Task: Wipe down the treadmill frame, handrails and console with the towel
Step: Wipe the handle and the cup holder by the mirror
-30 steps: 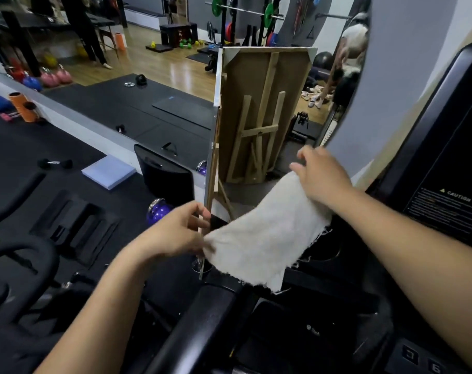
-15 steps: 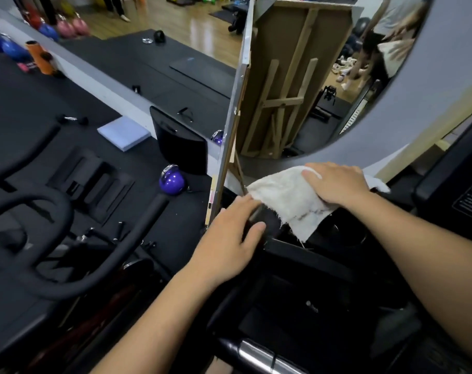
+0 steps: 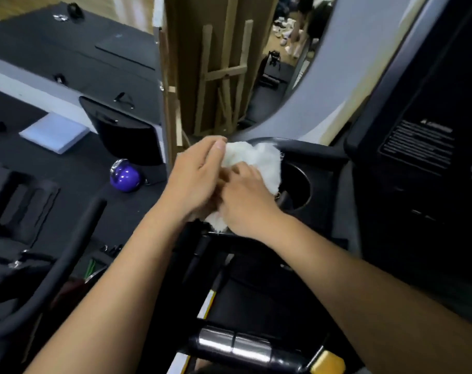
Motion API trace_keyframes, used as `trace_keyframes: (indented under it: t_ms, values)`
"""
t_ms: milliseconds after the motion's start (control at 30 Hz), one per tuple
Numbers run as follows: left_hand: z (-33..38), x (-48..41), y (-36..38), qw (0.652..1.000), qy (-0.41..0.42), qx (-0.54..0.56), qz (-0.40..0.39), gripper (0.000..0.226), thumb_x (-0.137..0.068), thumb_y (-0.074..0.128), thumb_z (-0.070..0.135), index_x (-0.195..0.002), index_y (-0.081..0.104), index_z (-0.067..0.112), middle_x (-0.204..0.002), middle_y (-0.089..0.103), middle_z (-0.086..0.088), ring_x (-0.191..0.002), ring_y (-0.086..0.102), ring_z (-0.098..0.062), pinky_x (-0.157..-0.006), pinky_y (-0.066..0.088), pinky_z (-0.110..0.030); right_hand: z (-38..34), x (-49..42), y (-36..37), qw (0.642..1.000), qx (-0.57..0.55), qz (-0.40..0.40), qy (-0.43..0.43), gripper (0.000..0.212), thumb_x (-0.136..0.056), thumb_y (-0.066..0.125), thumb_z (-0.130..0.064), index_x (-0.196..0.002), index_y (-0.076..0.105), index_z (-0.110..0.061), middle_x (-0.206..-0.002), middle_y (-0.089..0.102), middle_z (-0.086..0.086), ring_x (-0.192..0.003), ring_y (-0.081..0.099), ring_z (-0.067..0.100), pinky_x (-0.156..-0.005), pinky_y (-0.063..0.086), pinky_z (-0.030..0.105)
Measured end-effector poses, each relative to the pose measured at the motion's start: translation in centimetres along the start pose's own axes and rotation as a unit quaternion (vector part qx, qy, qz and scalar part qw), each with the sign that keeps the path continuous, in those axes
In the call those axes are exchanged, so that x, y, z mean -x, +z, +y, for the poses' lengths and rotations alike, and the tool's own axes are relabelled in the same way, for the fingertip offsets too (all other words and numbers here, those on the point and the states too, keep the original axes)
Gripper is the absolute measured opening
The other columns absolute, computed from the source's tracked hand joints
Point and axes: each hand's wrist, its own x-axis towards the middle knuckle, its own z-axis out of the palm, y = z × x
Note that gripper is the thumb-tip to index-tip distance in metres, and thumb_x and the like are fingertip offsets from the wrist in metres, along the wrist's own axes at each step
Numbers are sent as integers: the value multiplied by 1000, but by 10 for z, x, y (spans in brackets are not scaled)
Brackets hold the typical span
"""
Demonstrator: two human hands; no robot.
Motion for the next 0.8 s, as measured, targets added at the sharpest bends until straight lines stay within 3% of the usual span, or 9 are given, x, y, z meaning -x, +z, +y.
trace_keyframes:
  t_ms: [133,233,300,367,433,533,667,800]
  values:
    - [13,-28,16,994,15,-16,-104,32,-106,42,33,-124,64,21,-120,65,9,-115,55,-6,-100,40,-27,-13,40,2,993,-77,63,-67,8,-91,57,-25,-98,62,-24,-101,61,-1,-95,47,31,-81,39,48]
    - [16,-39,34,983,19,-42,-175,35,-105,40,37,-128,62,23,-127,64,4,-123,53,-12,-107,38,-33,9,83,-9,991,-95,68,-68,3,-92,58,-22,-89,58,-23,-99,61,-5,-88,48,27,-79,42,49]
    - [10,-37,49,972,30,-96,-212,36,-105,42,39,-134,58,25,-143,55,1,-140,40,-17,-116,28,-39,48,113,-19,995,-45,91,-21,6,-88,58,-18,-86,56,-24,-92,62,-3,-82,52,27,-84,44,54]
    - [0,-30,62,950,57,-201,-233,42,-104,40,44,-141,52,28,-160,32,0,-152,16,-21,-121,12,-50,82,141,-35,994,-18,92,54,16,-93,45,-27,-85,57,-22,-91,61,-5,-83,53,25,-88,43,48]
    - [-6,-22,70,913,98,-316,-239,49,-102,33,54,-144,46,34,-166,11,-1,-153,0,-25,-121,2,-55,91,149,-44,992,-7,81,98,35,-96,32,-37,-91,63,-20,-101,63,-9,-92,53,22,-87,41,41]
    - [-1,-14,74,886,107,-369,-262,55,-100,21,61,-147,40,39,-167,-2,-3,-152,-12,-29,-120,-4,-57,81,120,-31,990,29,51,132,38,-99,31,-38,-99,64,-21,-110,63,-5,-99,53,25,-91,40,44]
    - [8,0,67,878,107,-355,-303,54,-102,11,55,-145,41,44,-166,13,1,-151,-18,-27,-119,-11,-57,71,90,-13,985,-8,21,171,31,-103,30,-34,-108,59,-24,-110,62,-2,-99,57,25,-92,41,43]
    - [9,12,62,901,87,-301,-301,54,-103,9,53,-143,44,44,-163,24,2,-151,-17,-22,-119,-15,-52,65,124,-18,983,-106,111,102,25,-98,42,-14,-107,65,-17,-105,66,0,-94,60,24,-89,45,37]
